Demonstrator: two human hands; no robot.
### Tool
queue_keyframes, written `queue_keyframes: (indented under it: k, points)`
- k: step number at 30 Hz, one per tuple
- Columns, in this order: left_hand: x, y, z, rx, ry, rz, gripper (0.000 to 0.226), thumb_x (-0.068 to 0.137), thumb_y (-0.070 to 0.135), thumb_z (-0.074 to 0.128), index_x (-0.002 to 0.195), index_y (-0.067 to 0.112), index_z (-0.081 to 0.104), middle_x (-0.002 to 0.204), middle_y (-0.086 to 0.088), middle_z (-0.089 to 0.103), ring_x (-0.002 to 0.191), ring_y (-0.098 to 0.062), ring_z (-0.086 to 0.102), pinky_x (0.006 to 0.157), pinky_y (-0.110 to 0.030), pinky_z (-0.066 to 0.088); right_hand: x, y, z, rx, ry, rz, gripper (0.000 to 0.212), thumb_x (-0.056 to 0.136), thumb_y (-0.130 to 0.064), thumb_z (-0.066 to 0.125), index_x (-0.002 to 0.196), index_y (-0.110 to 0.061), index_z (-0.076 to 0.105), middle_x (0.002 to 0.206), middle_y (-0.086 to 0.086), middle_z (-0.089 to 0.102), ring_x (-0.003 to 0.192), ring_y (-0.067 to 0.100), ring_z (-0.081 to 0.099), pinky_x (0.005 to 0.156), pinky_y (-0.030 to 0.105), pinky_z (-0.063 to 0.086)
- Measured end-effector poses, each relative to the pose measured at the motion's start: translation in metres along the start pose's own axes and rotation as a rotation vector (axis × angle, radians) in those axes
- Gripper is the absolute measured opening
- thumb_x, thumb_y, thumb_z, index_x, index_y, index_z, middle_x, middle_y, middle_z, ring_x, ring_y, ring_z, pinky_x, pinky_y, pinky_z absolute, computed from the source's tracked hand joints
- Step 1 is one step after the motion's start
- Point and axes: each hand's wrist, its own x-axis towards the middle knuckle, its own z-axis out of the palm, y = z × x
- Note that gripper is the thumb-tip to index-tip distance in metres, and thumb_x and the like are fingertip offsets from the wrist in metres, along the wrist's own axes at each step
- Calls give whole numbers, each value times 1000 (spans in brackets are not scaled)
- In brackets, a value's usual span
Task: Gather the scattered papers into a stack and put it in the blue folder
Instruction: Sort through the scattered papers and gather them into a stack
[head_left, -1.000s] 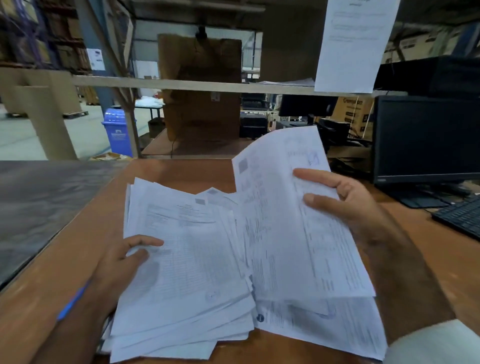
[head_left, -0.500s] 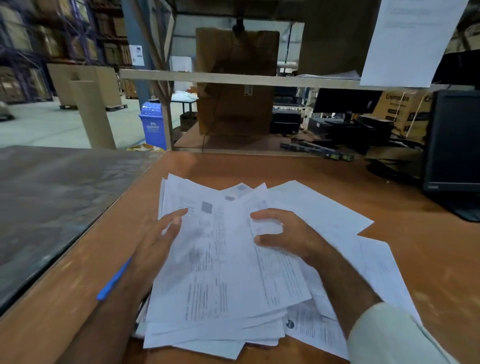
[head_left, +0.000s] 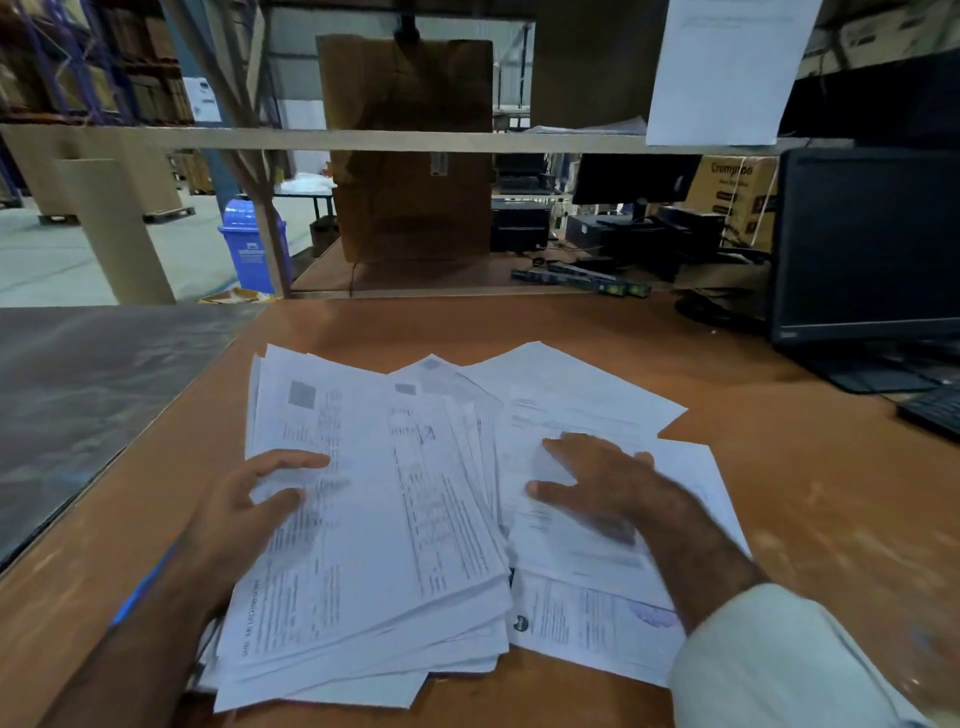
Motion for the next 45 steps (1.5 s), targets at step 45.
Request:
queue_keyframes:
  k: [45]
  points:
    - [-6, 16, 3, -47, -11, -91, 41, 98, -3, 57, 99, 31, 80, 109, 17, 76, 90, -8, 75, 66, -21, 60, -26, 40, -27, 131, 266, 399, 90, 73, -71, 72, 147, -32, 37, 133, 12, 50, 119, 33, 56, 94, 42, 54]
